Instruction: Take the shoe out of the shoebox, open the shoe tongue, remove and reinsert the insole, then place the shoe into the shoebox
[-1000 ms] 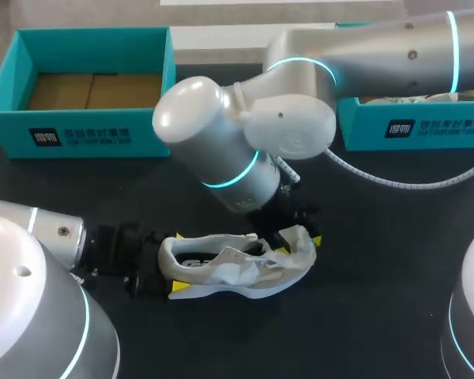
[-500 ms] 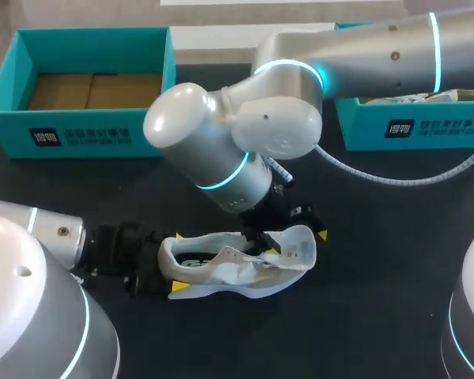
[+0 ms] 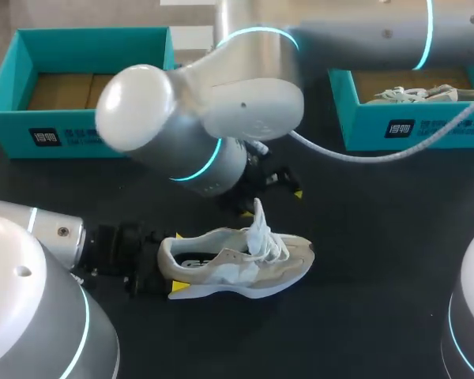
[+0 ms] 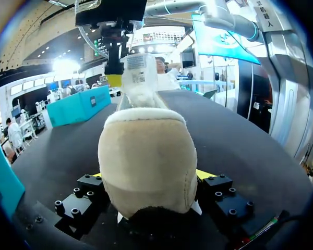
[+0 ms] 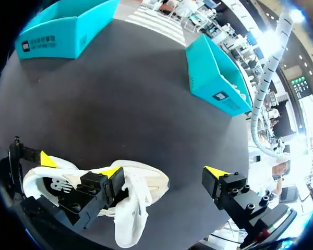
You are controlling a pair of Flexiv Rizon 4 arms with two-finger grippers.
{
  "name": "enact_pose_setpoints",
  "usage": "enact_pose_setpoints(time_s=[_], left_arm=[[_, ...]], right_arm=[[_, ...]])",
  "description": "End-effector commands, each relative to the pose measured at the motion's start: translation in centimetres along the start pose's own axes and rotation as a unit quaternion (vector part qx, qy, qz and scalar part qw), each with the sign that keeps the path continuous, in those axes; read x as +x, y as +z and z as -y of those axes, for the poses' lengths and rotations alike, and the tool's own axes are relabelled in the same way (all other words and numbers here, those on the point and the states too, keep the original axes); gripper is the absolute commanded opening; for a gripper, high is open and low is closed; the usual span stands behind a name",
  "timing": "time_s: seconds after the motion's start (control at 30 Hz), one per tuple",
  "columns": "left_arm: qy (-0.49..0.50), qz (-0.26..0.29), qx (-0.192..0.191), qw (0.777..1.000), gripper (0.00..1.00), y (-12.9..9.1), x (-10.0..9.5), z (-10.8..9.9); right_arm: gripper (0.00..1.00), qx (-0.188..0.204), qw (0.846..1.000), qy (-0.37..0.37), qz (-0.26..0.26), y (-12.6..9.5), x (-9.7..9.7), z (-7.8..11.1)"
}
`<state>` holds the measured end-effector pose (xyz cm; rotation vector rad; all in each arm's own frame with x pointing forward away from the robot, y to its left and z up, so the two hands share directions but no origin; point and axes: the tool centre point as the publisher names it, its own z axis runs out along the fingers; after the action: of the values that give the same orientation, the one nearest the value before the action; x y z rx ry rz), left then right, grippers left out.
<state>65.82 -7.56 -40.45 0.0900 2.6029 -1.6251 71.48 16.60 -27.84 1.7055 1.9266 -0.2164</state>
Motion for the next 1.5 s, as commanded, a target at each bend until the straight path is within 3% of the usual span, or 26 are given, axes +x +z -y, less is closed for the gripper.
enact_pose_setpoints(time_s=[0.03, 0.17, 0.27, 0.3, 0.47, 0.53, 0.57, 0.77, 1.2, 1.5], left_arm=[[0.0, 0.001, 0.0, 1.0, 0.0, 0.2, 0.1, -0.1], [0.0, 0.001, 0.0, 1.0, 0.0, 0.2, 0.1, -0.1], [0.0, 0.001, 0.0, 1.0, 0.0, 0.2, 0.1, -0.1], [0.0, 0.001, 0.0, 1.0, 0.0, 0.2, 0.1, -0.1], [0.0, 0.001, 0.0, 1.0, 0.0, 0.2, 0.1, -0.1], [0.0, 0.001, 0.0, 1.0, 0.0, 0.2, 0.1, -0.1], [0.0, 0.001, 0.0, 1.0, 0.0, 0.2, 0.1, -0.1], [0.0, 0.001, 0.0, 1.0, 0.0, 0.2, 0.1, -0.1], [0.0, 0.001, 0.0, 1.0, 0.0, 0.2, 0.1, -0.1], [0.0, 0.001, 0.0, 1.0, 0.0, 0.2, 0.1, -0.1]], right_arm=[[1.0, -0.043, 0.931, 0.362, 0.012, -3.4, 1.5, -0.4], [1.0, -0.066, 0.954, 0.29, -0.028, -5.2, 3.0, -1.2], [0.71, -0.083, 0.967, 0.234, -0.061, -6.4, 4.1, -1.2], [0.51, -0.09, 0.97, 0.214, -0.067, -6.8, 4.4, -1.1], [0.27, -0.118, 0.983, 0.095, -0.102, -8.4, 6.2, -0.4], [0.06, -0.124, 0.986, 0.048, -0.103, -8.6, 6.8, -0.1], [0.0, -0.123, 0.986, 0.025, -0.111, -8.6, 7.1, 0.1], [0.0, -0.11, 0.984, -0.074, -0.118, -8.1, 8.5, 1.2], [0.0, -0.096, 0.976, -0.137, -0.139, -7.4, 8.9, 1.5], [0.0, -0.093, 0.952, -0.231, -0.176, -7.8, 9.1, 2.9]])
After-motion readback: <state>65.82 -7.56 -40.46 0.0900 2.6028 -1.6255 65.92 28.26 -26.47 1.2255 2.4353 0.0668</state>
